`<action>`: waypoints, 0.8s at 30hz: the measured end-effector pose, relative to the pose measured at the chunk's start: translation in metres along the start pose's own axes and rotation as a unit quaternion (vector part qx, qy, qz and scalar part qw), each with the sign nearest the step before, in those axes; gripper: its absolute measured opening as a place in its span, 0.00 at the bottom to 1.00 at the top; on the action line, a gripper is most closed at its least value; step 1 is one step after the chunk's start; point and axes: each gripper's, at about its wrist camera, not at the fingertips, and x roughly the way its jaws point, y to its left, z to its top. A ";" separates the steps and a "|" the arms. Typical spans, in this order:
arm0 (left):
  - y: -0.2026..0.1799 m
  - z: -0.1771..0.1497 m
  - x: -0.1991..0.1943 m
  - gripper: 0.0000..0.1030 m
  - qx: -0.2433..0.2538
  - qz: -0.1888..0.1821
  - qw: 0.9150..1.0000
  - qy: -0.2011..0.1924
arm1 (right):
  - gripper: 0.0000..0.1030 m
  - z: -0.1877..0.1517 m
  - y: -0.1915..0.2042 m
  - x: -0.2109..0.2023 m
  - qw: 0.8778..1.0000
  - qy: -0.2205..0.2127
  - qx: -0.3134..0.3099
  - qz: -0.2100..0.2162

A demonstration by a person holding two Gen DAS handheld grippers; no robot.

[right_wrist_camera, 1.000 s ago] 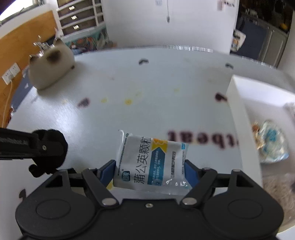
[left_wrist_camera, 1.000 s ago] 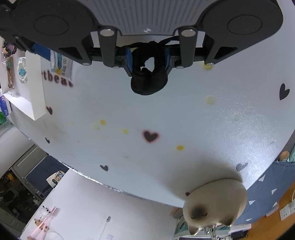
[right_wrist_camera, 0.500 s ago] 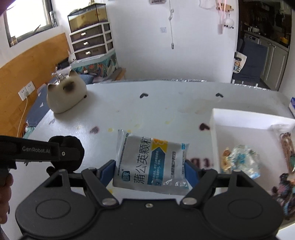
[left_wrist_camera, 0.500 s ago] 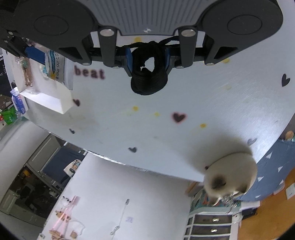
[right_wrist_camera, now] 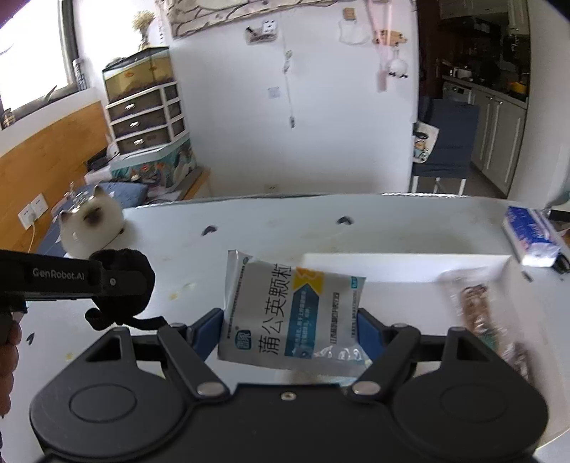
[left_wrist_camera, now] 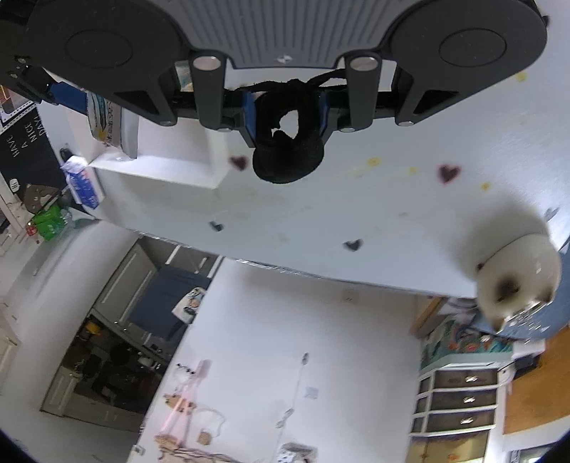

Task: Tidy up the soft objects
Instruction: 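Carry the black pouch and white sachet over the tray and lower them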

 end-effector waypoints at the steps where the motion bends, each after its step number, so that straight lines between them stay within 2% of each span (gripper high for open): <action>1: -0.009 0.002 0.002 0.33 0.002 -0.003 1.000 -0.002 | 0.77 0.002 -0.008 -0.001 1.000 -0.002 0.001 -0.001; 12: -0.086 0.012 0.039 0.33 0.021 -0.020 1.000 0.006 | 0.77 0.014 -0.091 0.007 1.000 0.000 0.019 -0.016; 24: -0.133 0.033 0.092 0.33 0.057 -0.023 0.998 0.019 | 0.77 0.019 -0.147 0.041 0.998 0.024 0.033 -0.041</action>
